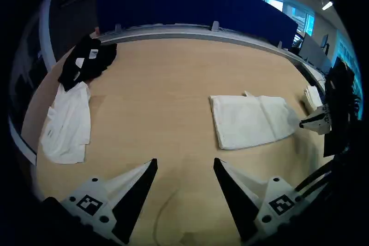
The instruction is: Fold towel
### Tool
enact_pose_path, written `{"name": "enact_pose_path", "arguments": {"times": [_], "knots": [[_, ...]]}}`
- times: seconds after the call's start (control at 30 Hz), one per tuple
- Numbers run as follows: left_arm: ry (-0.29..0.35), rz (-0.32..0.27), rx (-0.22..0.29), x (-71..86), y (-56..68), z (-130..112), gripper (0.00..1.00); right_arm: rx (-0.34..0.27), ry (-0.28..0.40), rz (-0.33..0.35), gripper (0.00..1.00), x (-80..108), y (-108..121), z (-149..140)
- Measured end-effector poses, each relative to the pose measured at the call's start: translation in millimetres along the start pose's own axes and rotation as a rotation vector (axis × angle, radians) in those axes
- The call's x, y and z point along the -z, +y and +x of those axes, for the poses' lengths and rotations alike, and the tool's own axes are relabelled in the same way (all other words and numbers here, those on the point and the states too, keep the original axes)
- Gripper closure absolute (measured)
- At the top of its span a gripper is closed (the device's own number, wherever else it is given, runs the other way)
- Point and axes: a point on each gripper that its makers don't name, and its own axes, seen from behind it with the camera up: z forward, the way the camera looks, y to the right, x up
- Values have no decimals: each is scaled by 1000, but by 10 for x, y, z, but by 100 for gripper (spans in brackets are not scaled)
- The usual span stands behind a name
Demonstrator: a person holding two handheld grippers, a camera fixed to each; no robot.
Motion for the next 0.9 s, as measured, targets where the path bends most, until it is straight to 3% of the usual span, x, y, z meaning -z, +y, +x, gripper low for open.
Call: {"name": "enact_pose_path", "arguments": {"times": [0.57,0.9], "knots": [[13,25,33,274,-155,3,10,159,119,4,96,274,-172,1044],[32,31,42,374,-222,43,10,214,126,22,96,225,-299,1278]]}}
